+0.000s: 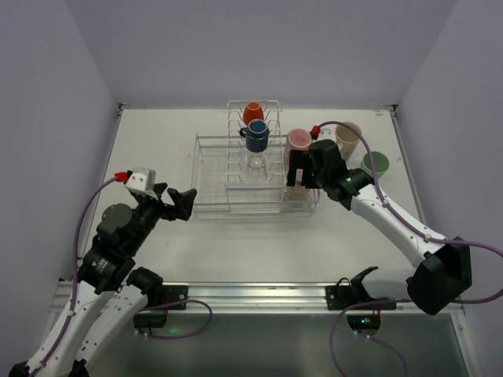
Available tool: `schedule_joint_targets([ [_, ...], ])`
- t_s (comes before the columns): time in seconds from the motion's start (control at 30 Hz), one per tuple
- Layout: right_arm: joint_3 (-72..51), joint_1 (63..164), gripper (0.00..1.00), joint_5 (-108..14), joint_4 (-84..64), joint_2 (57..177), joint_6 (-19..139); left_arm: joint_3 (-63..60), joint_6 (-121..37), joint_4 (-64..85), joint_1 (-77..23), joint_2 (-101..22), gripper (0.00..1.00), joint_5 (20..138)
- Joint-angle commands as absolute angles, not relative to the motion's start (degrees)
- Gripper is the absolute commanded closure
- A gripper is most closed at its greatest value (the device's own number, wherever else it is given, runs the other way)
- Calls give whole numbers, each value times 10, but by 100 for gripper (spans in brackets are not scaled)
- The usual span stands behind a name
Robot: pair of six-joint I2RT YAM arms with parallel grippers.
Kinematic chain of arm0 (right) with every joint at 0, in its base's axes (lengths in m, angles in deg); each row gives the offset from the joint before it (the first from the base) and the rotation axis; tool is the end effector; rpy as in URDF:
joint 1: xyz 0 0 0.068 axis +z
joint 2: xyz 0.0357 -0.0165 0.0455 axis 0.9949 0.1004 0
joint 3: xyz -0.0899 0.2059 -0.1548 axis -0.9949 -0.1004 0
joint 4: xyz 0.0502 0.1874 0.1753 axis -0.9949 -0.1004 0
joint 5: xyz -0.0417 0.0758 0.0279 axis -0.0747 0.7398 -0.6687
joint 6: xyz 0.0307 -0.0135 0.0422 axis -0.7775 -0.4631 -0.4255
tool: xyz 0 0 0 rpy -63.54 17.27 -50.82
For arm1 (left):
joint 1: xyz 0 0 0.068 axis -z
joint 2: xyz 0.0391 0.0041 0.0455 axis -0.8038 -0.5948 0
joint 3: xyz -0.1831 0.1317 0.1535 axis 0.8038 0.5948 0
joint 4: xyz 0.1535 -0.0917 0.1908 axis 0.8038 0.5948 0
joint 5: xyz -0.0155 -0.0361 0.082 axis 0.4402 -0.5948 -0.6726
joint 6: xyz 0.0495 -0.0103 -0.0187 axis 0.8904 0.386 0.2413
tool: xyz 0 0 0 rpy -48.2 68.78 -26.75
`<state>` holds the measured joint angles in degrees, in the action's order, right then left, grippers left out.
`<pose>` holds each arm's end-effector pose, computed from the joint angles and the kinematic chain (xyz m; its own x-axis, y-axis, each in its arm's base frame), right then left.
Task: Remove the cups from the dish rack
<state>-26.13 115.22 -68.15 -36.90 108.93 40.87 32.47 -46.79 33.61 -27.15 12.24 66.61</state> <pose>0.2429 0.1364 0.3003 -0.6500 0.1064 -0.7525 -0.0767 0.9759 0.2042 0.0973 -0.0451 0.3283 -0.1998 -0.2228 -0.9542 0.3312 0.9011 -0.2798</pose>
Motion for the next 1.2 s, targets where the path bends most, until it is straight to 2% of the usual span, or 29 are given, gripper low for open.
schedule_joint_targets([
  [0.0, -226, 1160, 1, -702, -367, 1107, 424, 324, -453, 332, -278, 118, 0, 678],
  [0.7, -197, 1161, 1, -738, -362, 1198, 442, 325, -453, 332, -283, 122, 0, 682],
  [0.83, -197, 1161, 12, -744, -357, 1192, 440, 324, -453, 332, -283, 121, 0, 683],
  [0.93, -196, 1162, 26, -754, -353, 1181, 437, 324, -453, 330, -283, 121, 0, 684],
  [0.97, -199, 1161, 35, -755, -347, 1176, 436, 324, -454, 331, -284, 121, 0, 684],
  [1.17, -230, 1161, 41, -776, -299, 1117, 440, 324, -453, 329, -284, 118, 0, 686],
])
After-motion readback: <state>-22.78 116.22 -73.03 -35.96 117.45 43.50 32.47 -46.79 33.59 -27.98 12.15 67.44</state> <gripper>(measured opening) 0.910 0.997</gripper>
